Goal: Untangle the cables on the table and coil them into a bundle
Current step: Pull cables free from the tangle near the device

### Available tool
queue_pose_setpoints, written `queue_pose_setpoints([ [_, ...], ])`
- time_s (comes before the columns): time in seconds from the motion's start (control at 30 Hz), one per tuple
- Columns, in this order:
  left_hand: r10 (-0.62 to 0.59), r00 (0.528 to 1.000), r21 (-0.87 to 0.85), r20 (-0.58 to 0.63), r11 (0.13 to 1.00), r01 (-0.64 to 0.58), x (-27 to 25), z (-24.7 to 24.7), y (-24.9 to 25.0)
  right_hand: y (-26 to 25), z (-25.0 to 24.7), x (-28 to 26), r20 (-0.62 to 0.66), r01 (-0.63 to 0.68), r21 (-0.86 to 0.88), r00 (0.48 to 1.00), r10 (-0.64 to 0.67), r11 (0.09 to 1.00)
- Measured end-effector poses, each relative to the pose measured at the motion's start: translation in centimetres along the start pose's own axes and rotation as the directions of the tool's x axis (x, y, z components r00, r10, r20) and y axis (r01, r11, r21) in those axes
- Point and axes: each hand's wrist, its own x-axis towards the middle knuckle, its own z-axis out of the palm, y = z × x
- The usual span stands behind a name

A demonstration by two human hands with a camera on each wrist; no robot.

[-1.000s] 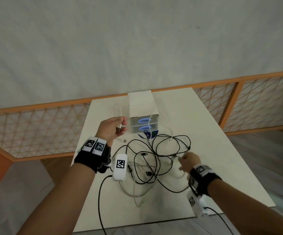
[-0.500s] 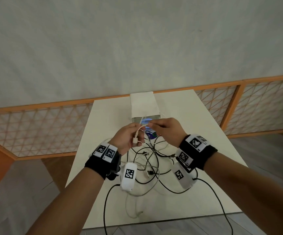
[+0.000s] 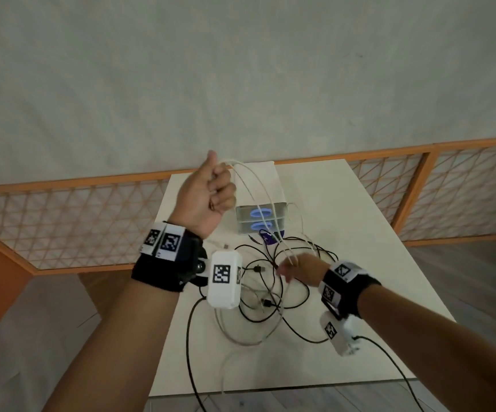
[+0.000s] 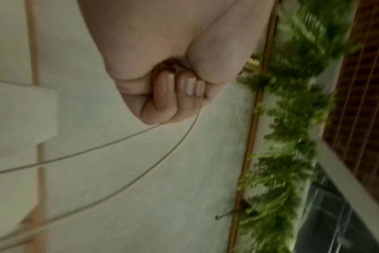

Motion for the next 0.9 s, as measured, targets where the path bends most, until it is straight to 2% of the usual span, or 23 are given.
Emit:
queue_pose_setpoints([
  [0.07,0.043,0.998,0.024,-0.036,0.999,-0.043,-0.1,-0.3,0.7,2.5,1.1,0.7,-0.013,-0.108,-0.149,0.994,0.107,0.983],
  [0.1,0.047,0.997,0.078,-0.068,0.996,-0.042,-0.2,-0.7,0.5,2.7,1.0,0.8,-0.037,-0.132,-0.11,0.991,0.129,0.985],
  [0.17,0.059,0.987,0.251,-0.152,0.968,-0.019,-0.2,-1.6,-0.9,1.2,-0.2,0.8,-0.074,-0.129,0.196,0.987,0.145,0.972],
  [0.2,0.065,0.979,0.351,-0.195,0.936,0.008,-0.3,-2.1,-1.8,-0.1,-1.5,0.8,-0.139,-0.083,0.358,0.98,0.141,0.93],
  [0.23,0.061,0.97,0.425,-0.235,0.904,0.046,-0.3,-2.7,-2.7,-1.5,-3.1,0.9,-0.219,0.007,0.436,0.971,0.099,0.9],
  [0.3,0.011,0.95,0.436,-0.313,0.89,0.134,-0.6,-3.8,-4.2,-5.3,-6.8,0.3,-0.385,0.228,0.485,0.922,-0.028,0.844],
  [0.33,-0.016,0.941,0.399,-0.338,0.903,0.158,-0.8,-4.3,-4.7,-7.6,-8.9,-0.6,-0.445,0.321,0.529,0.893,-0.066,0.786],
  [0.37,-0.028,0.934,0.366,-0.356,0.915,0.168,-0.8,-4.7,-5.1,-9.8,-10.7,-1.8,-0.5,0.418,0.591,0.861,-0.093,0.69],
  [0.43,-0.017,0.925,0.358,-0.38,0.919,0.164,-1.0,-5.1,-5.5,-13.5,-14.2,-4.2,-0.602,0.589,0.602,0.778,-0.177,0.539],
  [0.5,0.005,0.92,0.368,-0.392,0.918,0.151,-1.0,-5.2,-5.6,-15.7,-16.4,-5.9,-0.679,0.702,0.488,0.678,-0.279,0.518],
  [0.53,0.008,0.917,0.346,-0.398,0.927,0.142,-0.9,-5.2,-5.6,-16.1,-16.9,-6.1,-0.691,0.722,0.434,0.651,-0.315,0.538],
  [0.57,0.005,0.914,0.306,-0.405,0.943,0.13,-0.9,-5.2,-5.5,-15.9,-17.0,-5.7,-0.686,0.715,0.404,0.649,-0.328,0.571],
  [0.6,0.002,0.912,0.261,-0.41,0.959,0.115,-0.9,-5.2,-5.4,-15.5,-16.7,-5.1,-0.662,0.684,0.413,0.679,-0.317,0.601],
  [0.67,0.008,0.905,0.182,-0.426,0.98,0.077,-0.7,-5.2,-5.3,-13.0,-15.4,-2.8,-0.562,0.562,0.517,0.792,-0.239,0.646],
  [0.7,0.013,0.9,0.147,-0.437,0.988,0.057,-0.6,-5.2,-5.2,-11.0,-14.4,-1.5,-0.493,0.467,0.519,0.848,-0.196,0.716],
  [0.73,0.015,0.894,0.11,-0.447,0.993,0.038,-0.6,-5.3,-5.1,-8.8,-13.3,-0.3,-0.425,0.338,0.45,0.895,-0.135,0.827],
  [0.77,0.013,0.89,0.076,-0.457,0.997,0.025,-0.4,-5.4,-5.0,-6.2,-12.3,0.7,-0.365,0.184,0.306,0.929,-0.063,0.934],
  [0.8,0.007,0.887,0.052,-0.462,0.998,0.019,-0.4,-5.5,-4.8,-3.7,-11.2,1.2,-0.312,0.01,0.114,0.95,0.026,0.993],
  [0.83,-0.001,0.885,0.041,-0.466,0.999,0.023,-0.4,-5.6,-4.6,-1.2,-10.2,1.5,-0.256,-0.13,-0.085,0.961,0.104,0.988],
  [0.87,-0.007,0.885,0.046,-0.465,0.998,0.032,-0.4,-5.8,-4.4,1.0,-9.4,1.4,-0.191,-0.217,-0.237,0.966,0.173,0.947],
  [0.9,-0.008,0.887,0.064,-0.462,0.997,0.043,-0.4,-6.1,-4.2,3.0,-8.3,1.3,-0.127,-0.261,-0.314,0.964,0.232,0.913],
])
